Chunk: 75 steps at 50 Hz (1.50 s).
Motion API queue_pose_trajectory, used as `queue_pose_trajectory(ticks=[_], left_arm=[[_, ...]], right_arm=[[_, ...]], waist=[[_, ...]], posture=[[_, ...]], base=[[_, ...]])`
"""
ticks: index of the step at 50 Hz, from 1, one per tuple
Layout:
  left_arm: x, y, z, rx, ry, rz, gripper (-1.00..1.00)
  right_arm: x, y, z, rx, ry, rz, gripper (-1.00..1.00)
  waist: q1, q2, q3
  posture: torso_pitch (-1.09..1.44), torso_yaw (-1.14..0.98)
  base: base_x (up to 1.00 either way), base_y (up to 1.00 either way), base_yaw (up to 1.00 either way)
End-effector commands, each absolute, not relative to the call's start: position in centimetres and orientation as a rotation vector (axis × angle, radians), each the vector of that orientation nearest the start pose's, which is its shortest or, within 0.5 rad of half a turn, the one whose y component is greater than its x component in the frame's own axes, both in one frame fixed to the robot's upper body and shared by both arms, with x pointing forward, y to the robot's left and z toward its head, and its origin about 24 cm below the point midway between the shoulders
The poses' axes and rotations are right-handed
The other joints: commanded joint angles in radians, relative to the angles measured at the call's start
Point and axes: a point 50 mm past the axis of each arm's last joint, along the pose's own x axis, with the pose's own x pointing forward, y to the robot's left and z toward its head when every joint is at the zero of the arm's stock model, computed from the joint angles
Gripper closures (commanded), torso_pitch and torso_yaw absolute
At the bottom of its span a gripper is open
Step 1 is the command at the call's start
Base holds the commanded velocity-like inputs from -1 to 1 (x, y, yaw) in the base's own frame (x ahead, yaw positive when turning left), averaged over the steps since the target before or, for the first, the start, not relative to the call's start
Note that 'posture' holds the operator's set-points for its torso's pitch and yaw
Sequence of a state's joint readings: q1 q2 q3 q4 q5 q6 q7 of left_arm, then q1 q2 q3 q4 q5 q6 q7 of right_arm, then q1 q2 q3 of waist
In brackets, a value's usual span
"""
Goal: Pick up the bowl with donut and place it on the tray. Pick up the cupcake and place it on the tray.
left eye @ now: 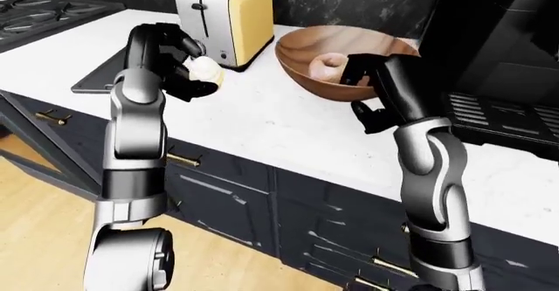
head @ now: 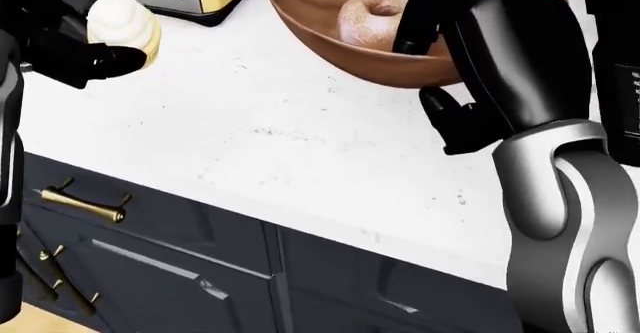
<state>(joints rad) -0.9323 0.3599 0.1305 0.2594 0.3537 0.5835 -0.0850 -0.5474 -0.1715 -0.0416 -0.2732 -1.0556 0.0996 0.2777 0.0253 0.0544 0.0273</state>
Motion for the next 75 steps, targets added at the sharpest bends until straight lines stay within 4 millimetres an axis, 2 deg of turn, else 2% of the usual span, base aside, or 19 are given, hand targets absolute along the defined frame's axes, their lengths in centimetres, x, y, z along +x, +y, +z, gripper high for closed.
queue_pose_trajectory(ticks=[1,5,15,18,21,22,25,32,38,39,46,51,52,55,59,61,63,71,75], left_arm=[[36.88,21.41,27.71,0.518,-0.196,0.294,1.0],[36.87,21.43,27.64,0.518,-0.196,0.294,1.0],[36.79,21.37,27.72,0.518,-0.196,0.295,1.0],[36.79,21.39,27.66,0.518,-0.195,0.294,1.0],[36.81,21.48,27.63,0.518,-0.195,0.295,1.0],[36.8,21.48,27.64,0.518,-0.195,0.295,1.0],[36.86,21.48,27.54,0.518,-0.195,0.294,1.0],[36.83,21.41,27.4,0.518,-0.194,0.292,1.0],[36.83,21.43,27.38,0.518,-0.194,0.292,1.0],[36.83,21.43,27.4,0.518,-0.194,0.293,1.0],[36.71,21.47,27.55,0.516,-0.197,0.293,1.0],[36.8,21.51,27.37,0.516,-0.194,0.295,1.0],[36.79,21.5,27.37,0.516,-0.194,0.295,1.0],[36.82,21.49,27.42,0.517,-0.194,0.294,1.0],[36.89,21.6,27.37,0.517,-0.194,0.296,1.0],[36.83,21.64,27.42,0.515,-0.195,0.297,1.0],[36.82,21.68,27.42,0.516,-0.194,0.298,1.0],[36.83,21.52,27.33,0.515,-0.194,0.293,1.0],[36.8,21.51,27.3,0.514,-0.193,0.294,1.0]], right_arm=[[28.96,-13.75,25.85,-1.18,-0.662,-0.217,1.0],[28.75,-13.66,26.04,-1.179,-0.668,-0.215,1.0],[28.47,-13.66,26.52,-1.169,-0.684,-0.217,1.0],[28.46,-13.61,26.43,-1.167,-0.684,-0.217,1.0],[28.47,-13.53,26.58,-1.166,-0.685,-0.22,1.0],[28.41,-13.48,26.66,-1.165,-0.69,-0.219,1.0],[28.33,-13.5,26.75,-1.165,-0.69,-0.222,1.0],[28.47,-13.58,26.46,-1.171,-0.686,-0.221,1.0],[28.37,-13.48,26.54,-1.176,-0.687,-0.215,1.0],[28.36,-13.48,26.55,-1.176,-0.688,-0.216,1.0],[28.21,-13.38,26.57,-1.174,-0.687,-0.212,1.0],[28.23,-13.33,26.67,-1.172,-0.688,-0.207,1.0],[28.22,-13.33,26.7,-1.171,-0.688,-0.206,1.0],[28.3,-13.3,26.63,-1.171,-0.688,-0.206,1.0],[28.38,-13.3,26.45,-1.17,-0.689,-0.206,1.0],[28.24,-13.26,26.6,-1.17,-0.688,-0.207,1.0],[28.35,-13.31,26.44,-1.168,-0.687,-0.208,1.0],[28.3,-13.39,26.39,-1.163,-0.687,-0.209,1.0],[28.36,-13.41,26.22,-1.163,-0.686,-0.207,1.0]], waist=[[0.004,0.02,-0.036],[0.006,0.025,-0.043],[-0.021,-0.028,-0.027],[-0.026,-0.05,-0.016],[-0.043,-0.11,-0.034],[-0.049,-0.097,0.001],[-0.038,-0.118,-0.038],[-0.028,-0.059,-0.016],[-0.039,0.057,-0.011],[-0.042,0.007,0.003],[-0.05,-0.045,-0.004],[-0.058,-0.113,0.001],[-0.058,-0.092,0.009],[-0.049,-0.109,-0.019],[-0.061,-0.067,-0.004],[-0.068,-0.026,-0.006],[-0.066,0.064,-0.028],[-0.034,-0.041,0.016],[-0.021,-0.111,0.006]], posture=[[0.0,0.0],[0.0,0.0],[0.0,0.0],[0.0,0.0],[0.0,0.0],[0.0,0.0],[0.0,0.0],[0.0,0.0],[0.0,0.0],[0.0,0.0],[0.0,0.0],[0.0,0.0],[0.0,0.0],[0.0,0.0],[0.0,0.0],[0.0,0.0],[0.0,0.0],[0.0,0.0],[0.0,0.0]], base=[[-0.41,0.29,0.0],[-0.42,0.3,0.0],[-0.52,0.29,0.0],[-0.58,0.29,0.0],[-0.31,0.29,0.0],[0.0,0.27,0.0],[0.0,0.28,0.0],[0.0,0.28,0.0],[0.0,0.34,0.0],[0.0,0.38,0.0],[0.0,0.44,0.0],[0.06,0.52,0.0],[0.23,0.6,0.0],[0.25,0.64,0.0],[0.27,0.65,0.0],[0.27,0.65,0.0],[0.26,0.66,0.0],[0.26,0.66,0.0],[0.26,0.66,0.0]])
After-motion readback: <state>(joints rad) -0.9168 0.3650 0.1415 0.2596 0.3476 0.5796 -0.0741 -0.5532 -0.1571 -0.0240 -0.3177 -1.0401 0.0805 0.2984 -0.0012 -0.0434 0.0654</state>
